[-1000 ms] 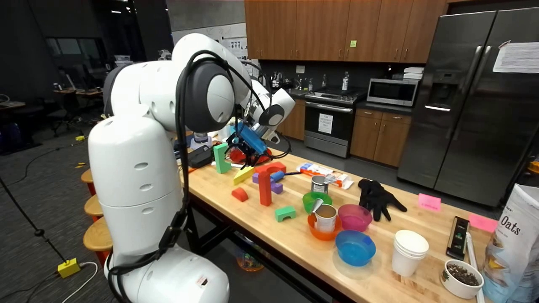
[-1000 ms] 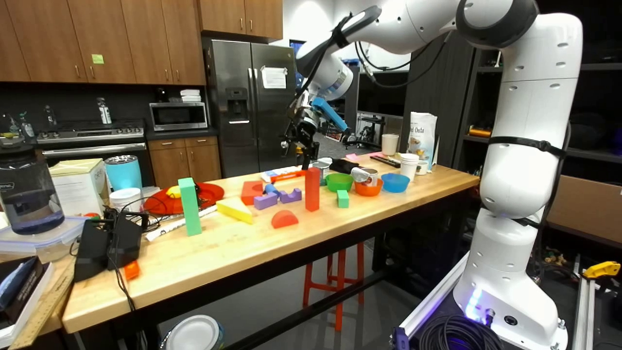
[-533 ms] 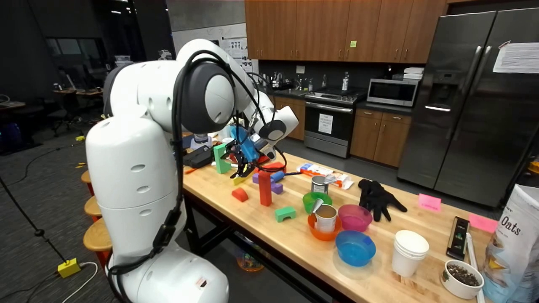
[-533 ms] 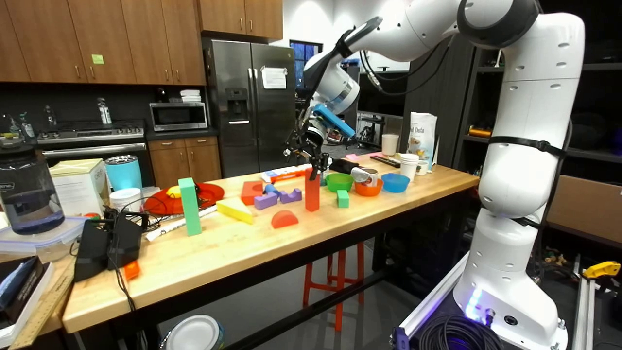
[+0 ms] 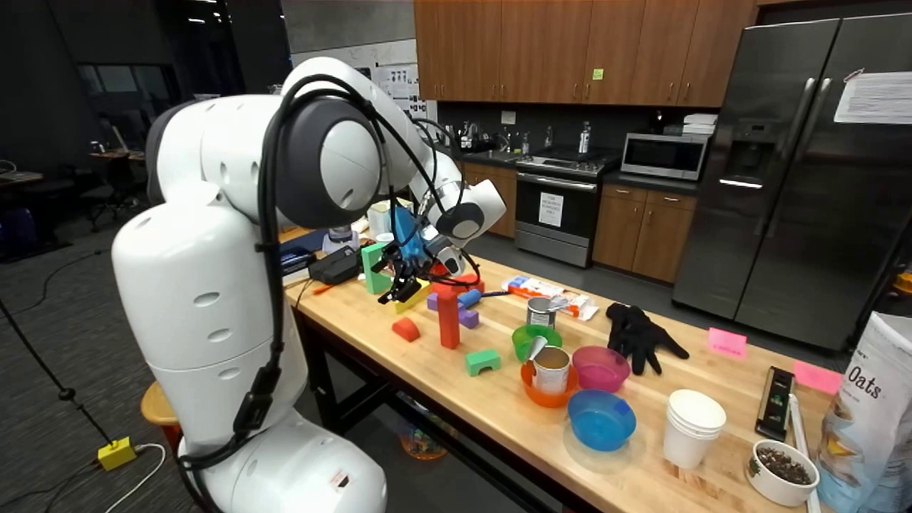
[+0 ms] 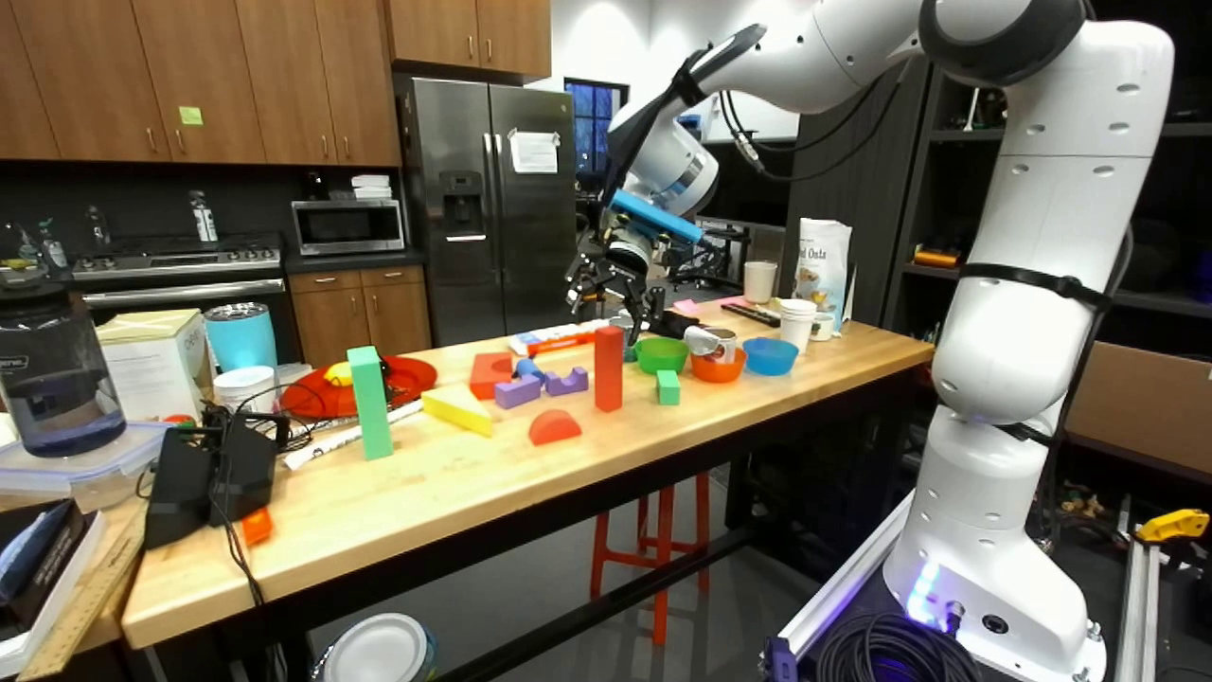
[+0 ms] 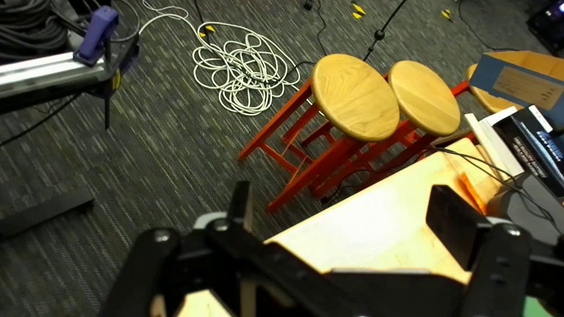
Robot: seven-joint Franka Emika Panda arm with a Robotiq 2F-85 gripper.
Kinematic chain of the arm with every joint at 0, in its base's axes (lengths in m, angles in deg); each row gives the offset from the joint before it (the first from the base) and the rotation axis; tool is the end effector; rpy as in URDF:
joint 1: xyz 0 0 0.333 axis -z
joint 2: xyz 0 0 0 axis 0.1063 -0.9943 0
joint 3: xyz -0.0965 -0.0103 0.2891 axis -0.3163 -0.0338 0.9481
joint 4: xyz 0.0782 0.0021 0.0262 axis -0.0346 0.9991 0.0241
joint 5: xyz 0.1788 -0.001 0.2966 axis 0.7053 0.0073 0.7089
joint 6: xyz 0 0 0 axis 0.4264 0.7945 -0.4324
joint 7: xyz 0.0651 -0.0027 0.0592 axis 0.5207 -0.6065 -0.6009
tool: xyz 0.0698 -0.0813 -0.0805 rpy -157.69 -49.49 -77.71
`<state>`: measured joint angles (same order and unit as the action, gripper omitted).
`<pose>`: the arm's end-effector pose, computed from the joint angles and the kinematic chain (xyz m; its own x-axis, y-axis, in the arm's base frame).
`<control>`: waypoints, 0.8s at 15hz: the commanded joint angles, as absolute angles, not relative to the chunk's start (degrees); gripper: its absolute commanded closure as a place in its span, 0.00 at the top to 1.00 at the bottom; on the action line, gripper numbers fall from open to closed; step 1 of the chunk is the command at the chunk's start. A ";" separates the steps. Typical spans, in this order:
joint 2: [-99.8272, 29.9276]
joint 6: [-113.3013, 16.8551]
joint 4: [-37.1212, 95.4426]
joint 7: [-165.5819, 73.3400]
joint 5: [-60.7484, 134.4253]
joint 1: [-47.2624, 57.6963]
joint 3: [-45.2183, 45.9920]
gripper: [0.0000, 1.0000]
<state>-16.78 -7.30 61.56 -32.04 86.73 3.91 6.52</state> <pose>0.4244 0.1264 0.3996 0.7045 -0.2107 -0.6777 -0.6037 -0.6800 -0.4161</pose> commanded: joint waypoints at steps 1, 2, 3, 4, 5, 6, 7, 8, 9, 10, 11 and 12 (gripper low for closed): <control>-13.01 -5.84 63.81 -25.50 86.62 4.94 5.80 1.00; -13.05 -5.15 63.49 -24.59 86.40 5.18 5.67 1.00; -13.07 -4.44 63.18 -24.83 86.21 5.33 5.61 1.00; -15.06 -5.79 62.25 -26.80 86.58 4.90 6.14 1.00; -15.01 -5.66 62.23 -26.77 86.57 4.97 6.11 1.00; -15.10 -5.67 62.23 -26.79 86.57 4.96 6.11 1.00; -15.24 -5.68 62.23 -26.80 86.57 4.94 6.14 1.00; -15.38 -5.70 62.23 -26.81 86.57 4.92 6.18 1.00; -15.46 -5.71 62.23 -26.82 86.57 4.88 6.23 1.00; -15.46 -5.71 62.23 -26.82 86.57 4.86 6.26 1.00; -15.46 -5.71 62.23 -26.82 86.57 4.86 6.25 1.00; -15.46 -5.71 62.23 -26.82 86.57 4.86 6.25 1.00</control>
<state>-15.44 -5.85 62.32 -26.84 86.62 4.78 6.24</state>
